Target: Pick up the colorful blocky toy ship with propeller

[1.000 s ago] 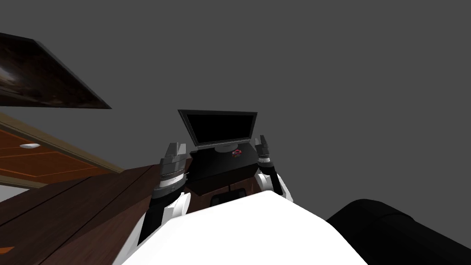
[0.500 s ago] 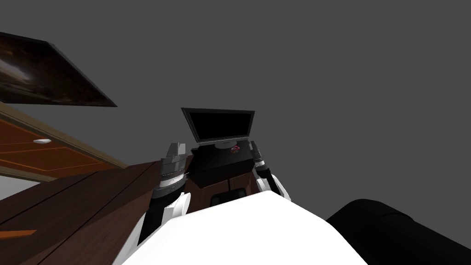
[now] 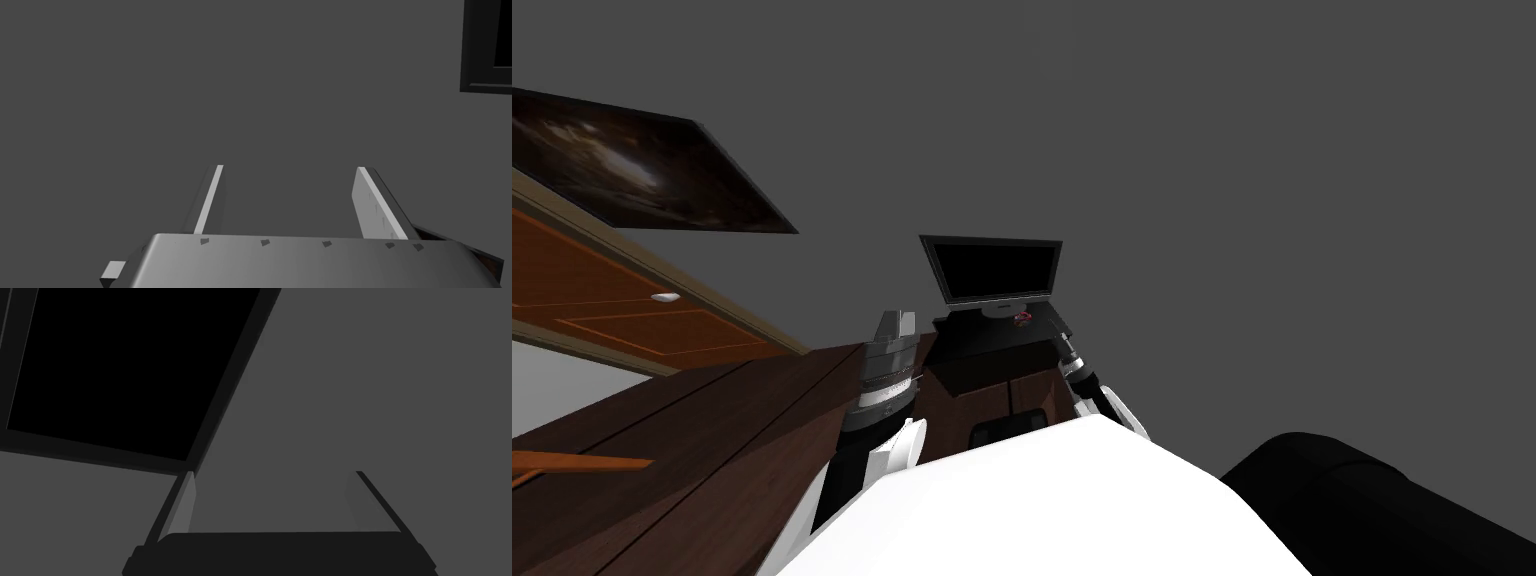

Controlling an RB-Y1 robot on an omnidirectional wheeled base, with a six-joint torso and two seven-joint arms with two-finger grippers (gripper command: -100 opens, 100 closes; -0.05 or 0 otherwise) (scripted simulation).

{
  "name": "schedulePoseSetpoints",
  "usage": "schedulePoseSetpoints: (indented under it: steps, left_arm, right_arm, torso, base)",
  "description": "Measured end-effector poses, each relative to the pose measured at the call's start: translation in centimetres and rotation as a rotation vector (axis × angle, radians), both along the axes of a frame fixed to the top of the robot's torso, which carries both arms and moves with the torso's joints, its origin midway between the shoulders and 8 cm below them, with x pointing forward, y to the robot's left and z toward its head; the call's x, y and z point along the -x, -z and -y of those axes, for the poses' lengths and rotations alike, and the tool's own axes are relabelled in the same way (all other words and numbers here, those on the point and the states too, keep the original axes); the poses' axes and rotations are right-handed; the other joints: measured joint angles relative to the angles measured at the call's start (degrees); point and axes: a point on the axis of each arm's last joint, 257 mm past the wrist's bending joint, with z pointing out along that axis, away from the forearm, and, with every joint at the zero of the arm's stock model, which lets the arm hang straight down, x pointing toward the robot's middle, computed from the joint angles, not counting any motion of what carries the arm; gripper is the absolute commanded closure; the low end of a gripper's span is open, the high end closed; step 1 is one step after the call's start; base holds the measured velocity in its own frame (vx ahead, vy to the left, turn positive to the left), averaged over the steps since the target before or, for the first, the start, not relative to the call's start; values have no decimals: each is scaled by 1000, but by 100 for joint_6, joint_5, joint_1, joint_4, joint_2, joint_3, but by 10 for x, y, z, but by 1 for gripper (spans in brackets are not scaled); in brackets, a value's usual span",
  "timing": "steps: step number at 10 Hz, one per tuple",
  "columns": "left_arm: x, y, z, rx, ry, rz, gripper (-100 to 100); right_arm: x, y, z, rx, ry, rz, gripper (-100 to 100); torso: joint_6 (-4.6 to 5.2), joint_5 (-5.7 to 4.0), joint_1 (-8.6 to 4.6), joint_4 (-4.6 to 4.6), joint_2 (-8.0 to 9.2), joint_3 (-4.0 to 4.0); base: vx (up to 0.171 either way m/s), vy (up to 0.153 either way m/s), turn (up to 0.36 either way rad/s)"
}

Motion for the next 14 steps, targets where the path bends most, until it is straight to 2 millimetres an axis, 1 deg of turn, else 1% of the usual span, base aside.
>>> schedulePoseSetpoints:
  steps: [2, 3, 4, 5, 6, 7, 8, 9, 10, 12, 13, 14]
  left_arm:
    - [0, 0, 0, 0, 0, 0, 0]
    - [0, 0, 0, 0, 0, 0, 0]
    - [0, 0, 0, 0, 0, 0, 0]
    - [0, 0, 0, 0, 0, 0, 0]
    - [0, 0, 0, 0, 0, 0, 0]
    - [0, 0, 0, 0, 0, 0, 0]
    - [0, 0, 0, 0, 0, 0, 0]
    - [0, 0, 0, 0, 0, 0, 0]
    - [0, 0, 0, 0, 0, 0, 0]
    - [0, 0, 0, 0, 0, 0, 0]
    - [0, 0, 0, 0, 0, 0, 0]
    - [0, 0, 0, 0, 0, 0, 0]
  right_arm:
    - [-1, 32, -5, 70, -20, -55, -100]
    - [-2, 43, -6, 98, -26, -76, -100]
    - [3, 64, -13, 144, -42, -113, -100]
    - [6, 80, -13, 176, -49, -136, -100]
    - [11, 102, -11, 221, -63, -172, -100]
    - [15, 115, -11, 253, -73, -194, -100]
    - [17, 131, -12, 302, -88, -228, -100]
    - [24, 146, -12, 337, -98, -257, -100]
    - [40, 168, -9, 383, -116, -286, -100]
    - [56, 196, -3, 470, -149, -334, -100]
    - [65, 208, 4, 511, -162, -359, -100]
    - [66, 218, 11, 531, -165, -375, -100]
  torso:
    - [-1, 1, 3, -3, -14, -8]
    - [0, 1, 4, -3, -21, -11]
    - [0, 0, 4, -4, -17, -10]
    - [1, 0, 1, -4, -24, -13]
    - [-1, 0, 1, -5, -23, -13]
    - [1, 1, 3, -4, -26, -14]
    - [-1, 1, 6, -4, -19, -11]
    - [1, 1, 4, -4, -21, -11]
    - [0, 1, 2, -5, -24, -13]
    - [-2, 1, 5, -6, -35, -19]
    - [2, 1, 3, -7, -38, -21]
    - [2, 0, 2, -8, -48, -26]
  base:
    - [-105, 0, 69]
    - [-108, -3, 102]
    - [-87, -9, 46]
    - [-94, 0, 140]
    - [-87, 2, 69]
    - [-115, 11, 115]
    - [-97, 4, 99]
    - [-82, 0, 192]
    - [-62, 7, 79]
    - [-60, 12, 150]
    - [-27, 5, -25]
    - [-47, 12, 275]
